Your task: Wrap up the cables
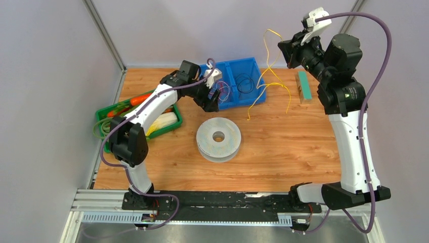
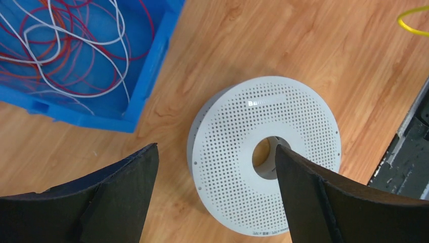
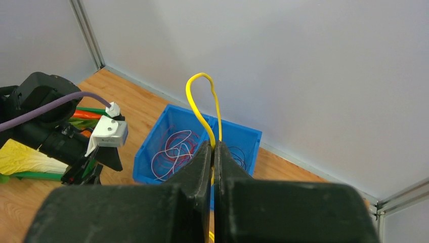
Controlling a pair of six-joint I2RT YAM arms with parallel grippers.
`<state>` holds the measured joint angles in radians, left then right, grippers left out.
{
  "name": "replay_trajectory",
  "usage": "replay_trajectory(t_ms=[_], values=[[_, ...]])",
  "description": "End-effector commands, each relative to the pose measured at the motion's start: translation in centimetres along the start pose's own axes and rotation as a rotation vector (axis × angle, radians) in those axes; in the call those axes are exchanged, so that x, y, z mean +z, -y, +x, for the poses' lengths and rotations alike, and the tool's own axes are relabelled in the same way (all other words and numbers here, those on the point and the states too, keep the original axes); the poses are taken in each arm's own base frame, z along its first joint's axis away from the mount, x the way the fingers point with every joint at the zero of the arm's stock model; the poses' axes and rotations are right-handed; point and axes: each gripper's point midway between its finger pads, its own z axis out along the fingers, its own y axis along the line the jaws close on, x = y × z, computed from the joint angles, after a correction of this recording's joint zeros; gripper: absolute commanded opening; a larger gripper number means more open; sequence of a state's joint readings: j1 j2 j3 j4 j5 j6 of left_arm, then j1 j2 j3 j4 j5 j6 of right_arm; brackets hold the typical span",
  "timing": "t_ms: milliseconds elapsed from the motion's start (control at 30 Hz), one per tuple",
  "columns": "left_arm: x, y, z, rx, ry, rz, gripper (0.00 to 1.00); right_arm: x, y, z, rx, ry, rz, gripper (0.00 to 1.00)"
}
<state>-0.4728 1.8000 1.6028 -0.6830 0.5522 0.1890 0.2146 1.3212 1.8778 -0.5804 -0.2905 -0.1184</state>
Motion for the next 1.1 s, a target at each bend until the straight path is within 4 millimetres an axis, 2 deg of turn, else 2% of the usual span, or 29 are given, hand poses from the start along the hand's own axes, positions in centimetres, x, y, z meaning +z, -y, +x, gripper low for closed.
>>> replay_trajectory(t_ms=[0, 167, 300, 467, 600, 700, 800, 867, 1000, 1067], values=[[1.9, -0.3, 0.6, 0.039, -0.045, 0.02, 0.93, -1.1, -0.4, -1.8, -0.001, 0.06, -0.001, 0.0], [4.3, -1.3, 2.0, 0.0, -0.063, 0.029, 0.93, -1.3, -0.6, -1.9, 0.007, 0.058, -0.012, 0.0], [5.7, -0.8, 3.7, -0.004, -0.104, 0.051, 0.93, -1.6, -0.7, -2.0, 0.0, 0.06, -0.011, 0.0], [6.9, 1.8, 6.6, 0.02, -0.179, 0.106, 0.92, -1.8, -0.9, -2.0, 0.018, 0.059, -0.017, 0.0], [7.2, 4.2, 7.9, 0.033, -0.207, 0.153, 0.9, -1.9, -1.2, -2.0, 0.035, 0.058, -0.027, 0.0], [7.0, 5.1, 8.2, 0.034, -0.211, 0.167, 0.89, -2.0, -1.4, -2.1, 0.042, 0.058, -0.033, 0.0], [6.0, 5.5, 7.2, 0.041, -0.185, 0.161, 0.89, -2.1, -1.7, -1.9, 0.062, 0.05, -0.05, 0.0], [4.6, 6.1, 5.6, 0.058, -0.136, 0.162, 0.88, -2.3, -2.0, -1.8, 0.081, 0.044, -0.062, 0.0], [-1.0, 9.2, 0.9, 0.159, 0.043, 0.187, 0.88, -2.7, -3.0, -1.8, 0.131, 0.04, -0.1, 0.0], [-4.1, 10.7, -0.8, 0.22, 0.138, 0.18, 0.9, -3.1, -3.7, -1.9, 0.153, 0.042, -0.127, 0.0]])
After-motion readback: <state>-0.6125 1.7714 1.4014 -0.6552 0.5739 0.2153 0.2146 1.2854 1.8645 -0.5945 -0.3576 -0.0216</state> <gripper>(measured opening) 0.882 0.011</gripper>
